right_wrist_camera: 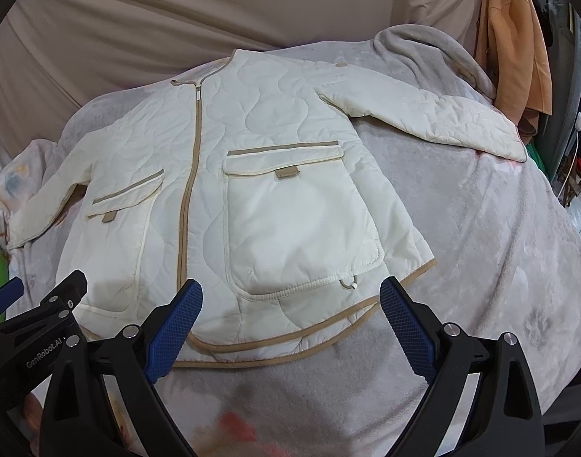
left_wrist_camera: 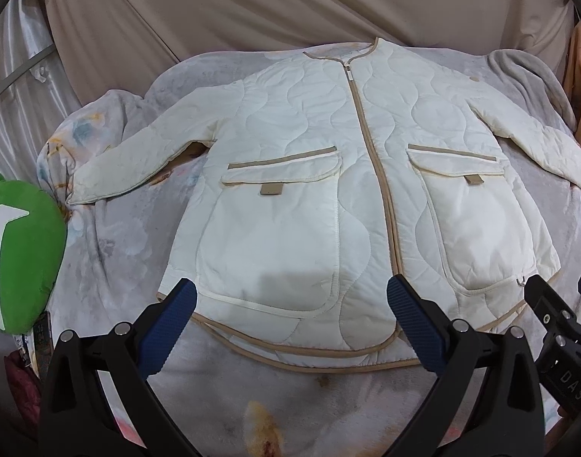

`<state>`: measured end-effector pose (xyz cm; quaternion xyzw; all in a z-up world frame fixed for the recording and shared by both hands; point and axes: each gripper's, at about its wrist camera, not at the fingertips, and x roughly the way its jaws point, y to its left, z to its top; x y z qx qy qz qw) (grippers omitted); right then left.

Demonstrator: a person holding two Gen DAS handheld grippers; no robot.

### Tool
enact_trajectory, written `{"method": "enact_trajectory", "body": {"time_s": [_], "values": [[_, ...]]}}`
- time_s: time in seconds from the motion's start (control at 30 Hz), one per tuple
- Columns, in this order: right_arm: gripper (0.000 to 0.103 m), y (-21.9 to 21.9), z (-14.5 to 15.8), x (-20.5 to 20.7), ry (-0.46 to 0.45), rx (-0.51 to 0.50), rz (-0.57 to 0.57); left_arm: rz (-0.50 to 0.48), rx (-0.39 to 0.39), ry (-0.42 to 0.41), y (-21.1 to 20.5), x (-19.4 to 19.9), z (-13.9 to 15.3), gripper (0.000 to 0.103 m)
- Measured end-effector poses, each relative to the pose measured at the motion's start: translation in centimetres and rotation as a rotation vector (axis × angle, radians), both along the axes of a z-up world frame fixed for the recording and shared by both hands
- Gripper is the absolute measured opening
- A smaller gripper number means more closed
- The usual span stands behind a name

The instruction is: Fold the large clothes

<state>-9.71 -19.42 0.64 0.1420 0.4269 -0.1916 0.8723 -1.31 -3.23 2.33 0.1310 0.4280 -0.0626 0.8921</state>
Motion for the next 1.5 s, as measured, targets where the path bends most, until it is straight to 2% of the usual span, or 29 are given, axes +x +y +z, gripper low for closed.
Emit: {"method": "enact_trajectory", "body": {"time_s": [0.27, 0.63, 1.5], "values": [[0.092, -0.1, -0.1, -0.2, 0.013, -0.007, 0.017, 0.004, 0.005, 0.016, 0.3, 0.1, -0.1, 0.098], [0.092, 1.0, -0.8, -1.6, 0.083, -0.005, 0.059, 0.014, 0.027, 0.049, 1.4, -1.2, -0.7, 0.098], [0.093, 2.4, -0.3, -2.5, 0.088, -0.026, 0.103, 0.021, 0.030, 0.072, 1.7, -2.9, -0.8, 0.098]]}}
